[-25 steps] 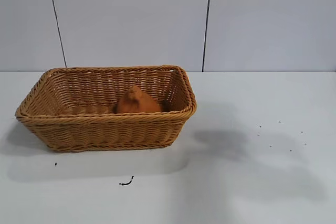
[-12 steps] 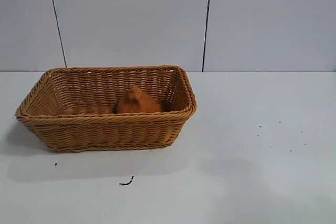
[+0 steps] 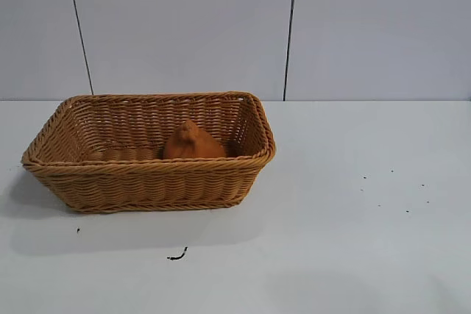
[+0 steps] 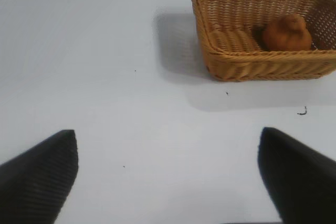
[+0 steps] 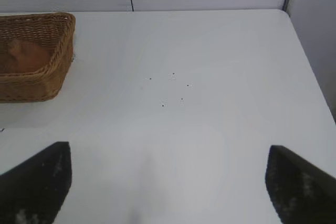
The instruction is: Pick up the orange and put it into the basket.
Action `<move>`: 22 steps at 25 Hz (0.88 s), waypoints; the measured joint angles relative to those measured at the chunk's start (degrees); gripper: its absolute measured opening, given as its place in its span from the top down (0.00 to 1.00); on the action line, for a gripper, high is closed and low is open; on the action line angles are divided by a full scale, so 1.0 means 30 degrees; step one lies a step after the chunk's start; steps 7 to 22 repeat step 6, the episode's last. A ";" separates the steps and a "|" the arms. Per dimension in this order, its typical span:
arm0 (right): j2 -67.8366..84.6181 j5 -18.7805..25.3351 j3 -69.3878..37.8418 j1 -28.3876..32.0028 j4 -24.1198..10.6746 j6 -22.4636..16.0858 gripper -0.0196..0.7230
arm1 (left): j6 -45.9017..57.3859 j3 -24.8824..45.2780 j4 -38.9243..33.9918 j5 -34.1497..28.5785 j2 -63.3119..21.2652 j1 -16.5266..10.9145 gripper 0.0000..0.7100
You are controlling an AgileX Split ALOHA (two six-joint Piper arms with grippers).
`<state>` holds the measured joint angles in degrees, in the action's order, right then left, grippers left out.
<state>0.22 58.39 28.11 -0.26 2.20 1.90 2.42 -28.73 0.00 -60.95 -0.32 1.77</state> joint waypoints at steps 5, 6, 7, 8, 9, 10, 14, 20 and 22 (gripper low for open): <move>0.0000 0.0000 0.0000 -0.0514 -0.0037 0.0000 0.04 | 0.0000 0.0000 0.0000 0.0000 0.0000 0.0000 0.06; 0.0000 0.0000 0.0000 -0.0543 -0.0037 0.0000 0.04 | 0.0000 0.0000 0.0000 0.0000 0.0000 0.0000 0.06; 0.0000 0.0000 0.0000 -0.0543 -0.0037 0.0000 0.04 | 0.0000 0.0000 0.0000 0.0000 0.0000 0.0000 0.06; 0.0000 0.0000 0.0000 -0.0543 -0.0037 0.0000 0.04 | 0.0000 0.0000 0.0000 0.0000 0.0000 0.0000 0.06; 0.0000 0.0000 0.0000 -0.0543 -0.0037 0.0000 0.04 | 0.0000 0.0000 0.0000 0.0000 0.0000 0.0000 0.06; 0.0000 0.0000 0.0000 -0.0543 -0.0037 0.0000 0.04 | 0.0000 0.0000 0.0000 0.0000 0.0000 0.0000 0.06; 0.0000 0.0000 0.0000 -0.0543 -0.0037 0.0000 0.04 | 0.0000 0.0000 0.0000 0.0000 0.0000 0.0000 0.06; 0.0000 0.0000 0.0000 -0.0543 -0.0037 0.0000 0.04 | 0.0000 0.0000 0.0000 0.0000 0.0000 0.0000 0.06; 0.0000 0.0000 0.0000 -0.0543 -0.0037 0.0000 0.04 | 0.0000 0.0000 0.0000 0.0000 0.0000 0.0000 0.06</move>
